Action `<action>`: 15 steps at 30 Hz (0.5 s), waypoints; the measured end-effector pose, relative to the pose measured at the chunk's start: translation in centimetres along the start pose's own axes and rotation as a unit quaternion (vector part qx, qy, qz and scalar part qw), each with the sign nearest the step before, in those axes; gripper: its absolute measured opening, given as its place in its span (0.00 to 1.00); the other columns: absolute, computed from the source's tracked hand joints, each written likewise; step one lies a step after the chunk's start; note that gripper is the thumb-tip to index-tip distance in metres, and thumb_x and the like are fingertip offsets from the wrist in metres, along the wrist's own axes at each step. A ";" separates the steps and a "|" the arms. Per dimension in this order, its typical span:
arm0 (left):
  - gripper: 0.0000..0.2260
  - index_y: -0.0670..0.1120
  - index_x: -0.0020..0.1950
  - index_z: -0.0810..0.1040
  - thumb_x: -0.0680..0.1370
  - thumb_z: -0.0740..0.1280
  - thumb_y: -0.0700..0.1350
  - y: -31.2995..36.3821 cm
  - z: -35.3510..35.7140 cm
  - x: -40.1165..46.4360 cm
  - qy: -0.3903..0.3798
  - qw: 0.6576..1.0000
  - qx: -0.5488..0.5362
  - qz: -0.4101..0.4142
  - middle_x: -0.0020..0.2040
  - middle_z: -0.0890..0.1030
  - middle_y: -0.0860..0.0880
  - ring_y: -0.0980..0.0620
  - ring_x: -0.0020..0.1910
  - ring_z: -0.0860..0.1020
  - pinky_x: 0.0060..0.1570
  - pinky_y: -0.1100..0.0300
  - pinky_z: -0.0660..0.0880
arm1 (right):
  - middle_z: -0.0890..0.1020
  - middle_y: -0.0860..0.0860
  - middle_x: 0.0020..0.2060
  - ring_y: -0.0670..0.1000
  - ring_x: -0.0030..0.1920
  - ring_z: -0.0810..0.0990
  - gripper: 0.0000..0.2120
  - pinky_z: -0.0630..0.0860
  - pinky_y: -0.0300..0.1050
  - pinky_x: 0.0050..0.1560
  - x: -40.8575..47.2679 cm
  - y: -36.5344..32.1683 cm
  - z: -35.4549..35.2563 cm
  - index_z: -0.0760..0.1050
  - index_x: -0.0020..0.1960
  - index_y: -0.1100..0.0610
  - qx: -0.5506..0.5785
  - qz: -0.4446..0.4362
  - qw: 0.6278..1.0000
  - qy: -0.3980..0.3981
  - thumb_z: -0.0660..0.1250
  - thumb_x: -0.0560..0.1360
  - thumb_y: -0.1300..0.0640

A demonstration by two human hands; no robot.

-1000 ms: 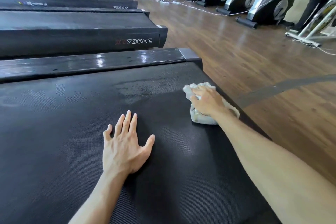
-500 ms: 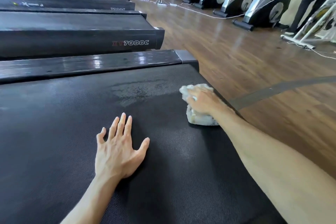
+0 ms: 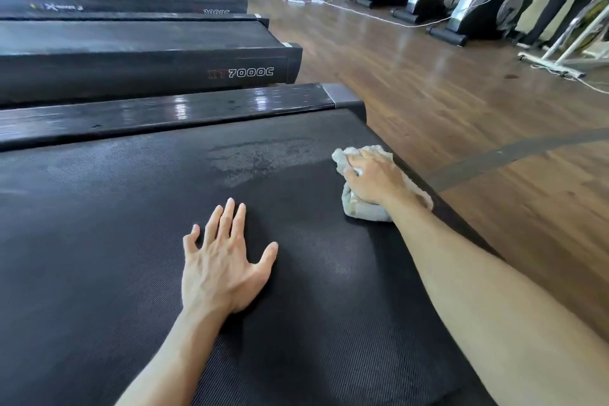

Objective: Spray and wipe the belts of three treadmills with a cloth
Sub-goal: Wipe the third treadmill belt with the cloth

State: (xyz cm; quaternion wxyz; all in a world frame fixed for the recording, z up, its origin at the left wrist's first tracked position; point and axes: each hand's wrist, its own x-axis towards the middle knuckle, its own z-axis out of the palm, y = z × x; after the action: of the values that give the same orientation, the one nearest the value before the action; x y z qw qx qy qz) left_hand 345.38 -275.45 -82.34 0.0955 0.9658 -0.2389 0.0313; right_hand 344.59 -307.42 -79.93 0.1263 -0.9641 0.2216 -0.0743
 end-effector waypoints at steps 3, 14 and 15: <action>0.44 0.52 0.83 0.49 0.71 0.39 0.73 0.0 -0.1 0.0 -0.002 1.000 -0.001 0.000 0.83 0.45 0.55 0.57 0.82 0.44 0.78 0.49 0.46 | 0.76 0.43 0.67 0.50 0.72 0.68 0.18 0.66 0.49 0.69 -2.6 -4.0 0.4 0.78 0.65 0.44 0.011 -0.100 0.994 -0.043 0.54 0.82 0.45; 0.40 0.52 0.84 0.49 0.77 0.45 0.72 0.3 -0.6 -0.3 -0.014 1.000 0.011 -0.004 0.84 0.44 0.55 0.56 0.82 0.44 0.78 0.48 0.48 | 0.67 0.45 0.79 0.47 0.81 0.57 0.19 0.50 0.43 0.80 -13.9 -0.3 -1.2 0.75 0.73 0.45 0.016 -0.053 0.998 -0.003 0.57 0.84 0.47; 0.40 0.52 0.84 0.49 0.77 0.45 0.72 0.3 -0.7 -0.4 -0.017 1.000 0.009 -0.003 0.84 0.44 0.55 0.56 0.82 0.44 0.78 0.48 0.47 | 0.67 0.45 0.79 0.47 0.80 0.58 0.20 0.51 0.45 0.80 -14.1 -0.4 -0.9 0.74 0.73 0.44 -0.001 -0.049 0.999 0.003 0.54 0.84 0.45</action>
State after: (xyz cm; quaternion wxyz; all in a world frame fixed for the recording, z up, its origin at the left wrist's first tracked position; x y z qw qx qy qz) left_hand 344.90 -275.39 -81.65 0.0831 0.9678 -0.2369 0.0171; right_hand 332.03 -300.93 -80.22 0.1208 -0.9736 0.1749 -0.0831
